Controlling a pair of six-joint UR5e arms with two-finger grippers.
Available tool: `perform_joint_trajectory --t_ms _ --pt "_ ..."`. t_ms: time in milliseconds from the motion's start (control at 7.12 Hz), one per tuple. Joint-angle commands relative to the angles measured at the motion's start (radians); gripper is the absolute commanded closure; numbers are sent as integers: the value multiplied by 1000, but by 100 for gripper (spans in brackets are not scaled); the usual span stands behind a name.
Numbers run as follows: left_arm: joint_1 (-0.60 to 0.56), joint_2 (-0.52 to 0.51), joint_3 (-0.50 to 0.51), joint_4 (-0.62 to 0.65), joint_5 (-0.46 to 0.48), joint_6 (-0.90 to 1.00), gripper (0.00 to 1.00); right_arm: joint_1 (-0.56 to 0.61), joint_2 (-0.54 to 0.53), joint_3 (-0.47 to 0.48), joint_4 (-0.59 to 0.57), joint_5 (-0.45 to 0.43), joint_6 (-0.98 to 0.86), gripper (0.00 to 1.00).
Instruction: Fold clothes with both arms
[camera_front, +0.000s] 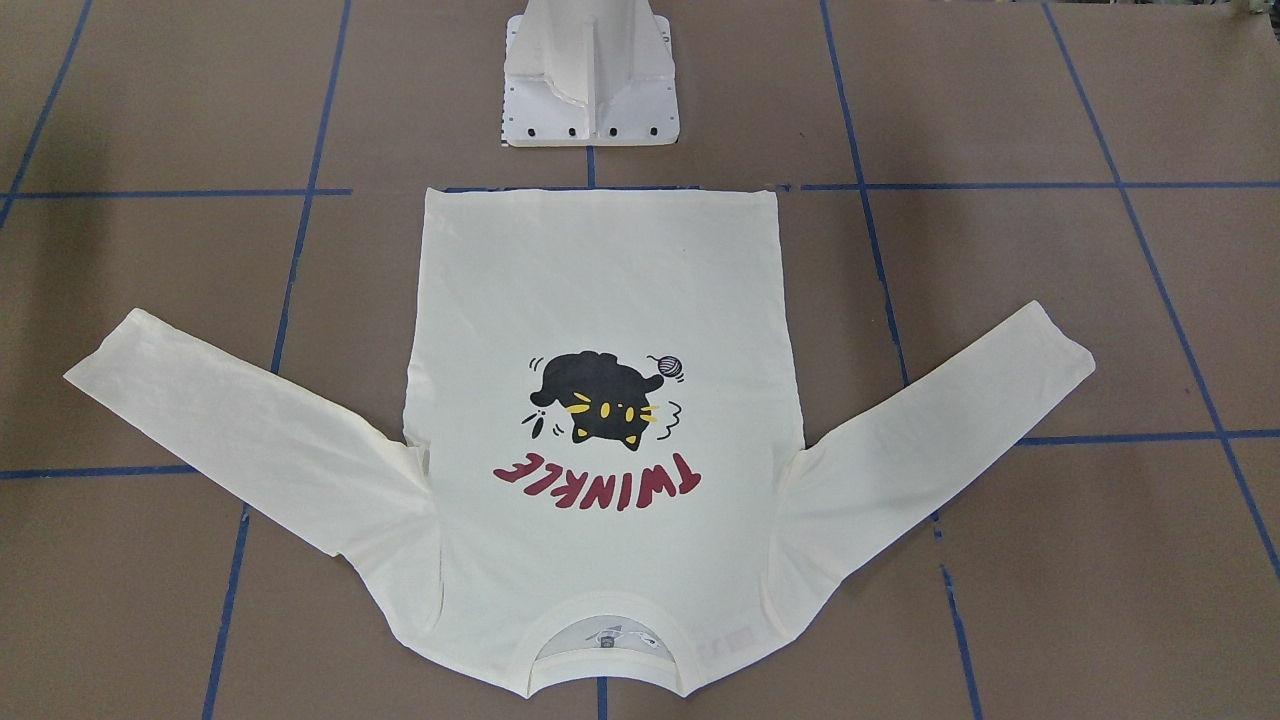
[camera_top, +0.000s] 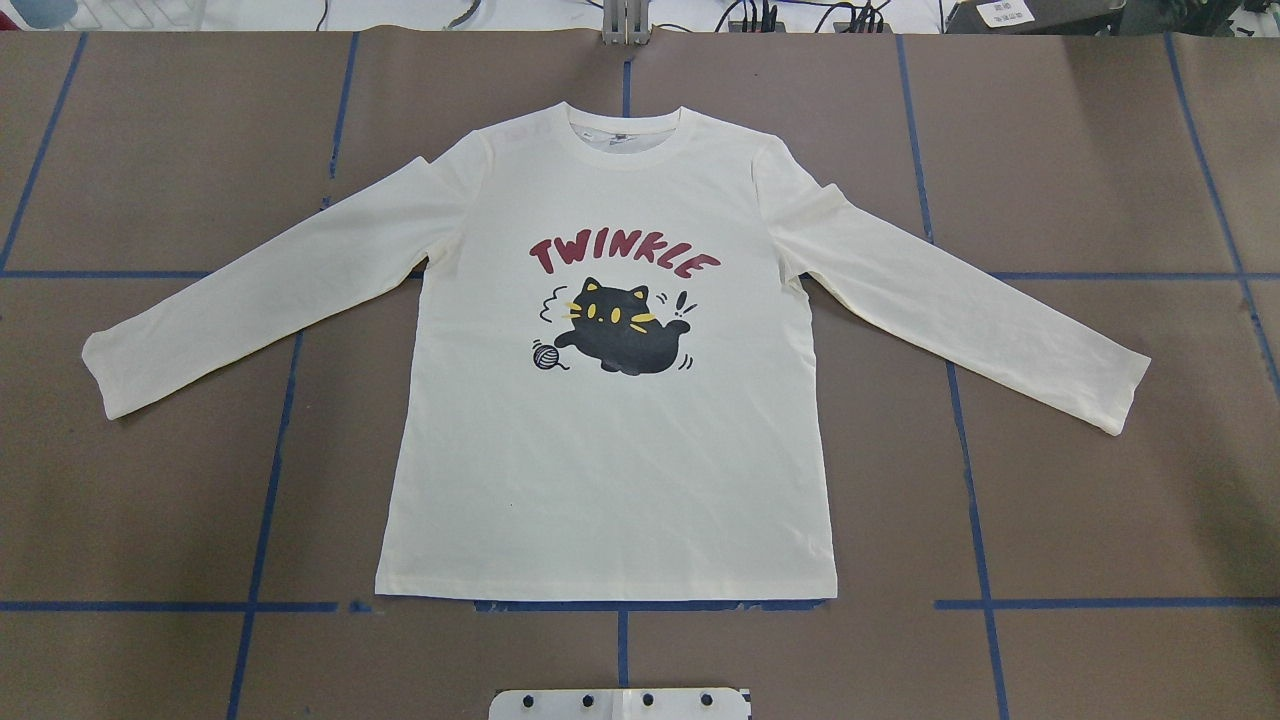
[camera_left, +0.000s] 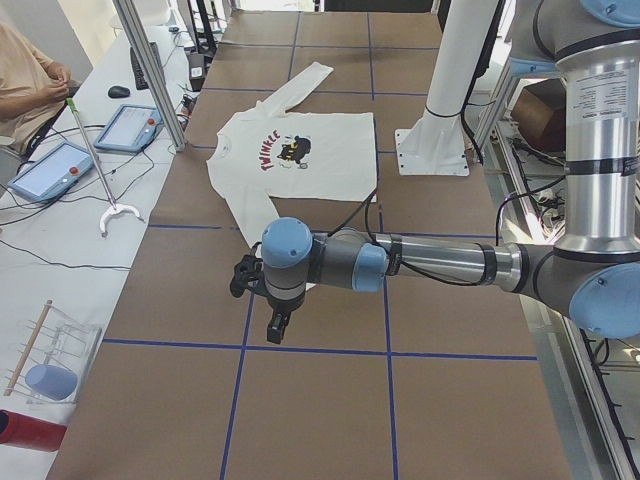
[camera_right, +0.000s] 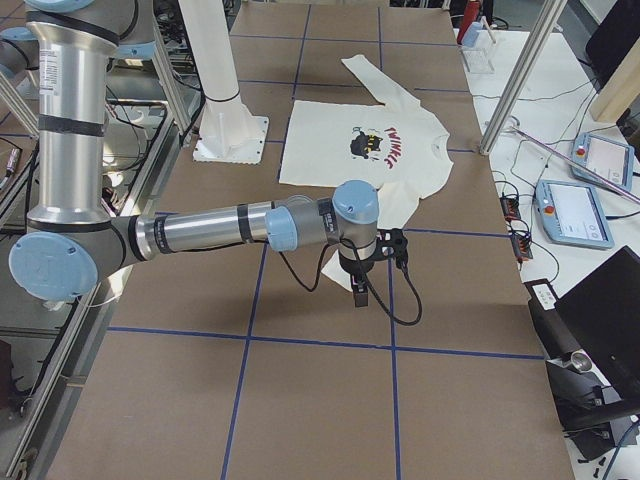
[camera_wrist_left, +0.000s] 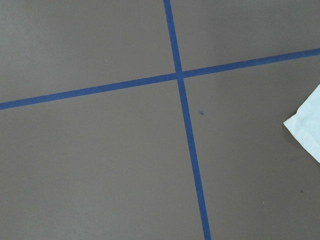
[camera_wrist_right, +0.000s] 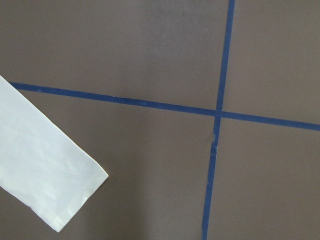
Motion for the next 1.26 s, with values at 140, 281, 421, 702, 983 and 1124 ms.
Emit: perform_joint_trajectory --t_ms 140,281,421,702,983,1124 --pt "-1 -35 -13 -342 -5 1 0 2 22 2 88 4 1 0" --pt "0 -35 12 -426 -5 -3 0 2 -28 -3 183 12 -3 0" --pt "-1 -35 11 -436 -5 -3 0 0 -73 5 294 24 44 0" --pt "-1 -33 9 -436 -6 -2 0 -125 -156 -3 607 33 418 0" --pt "-1 -33 6 -436 -6 -2 0 -272 -198 -175 1046 -86 688 7" --pt "-1 -33 4 -436 -6 -2 0 -335 -164 -277 1188 -171 786 14"
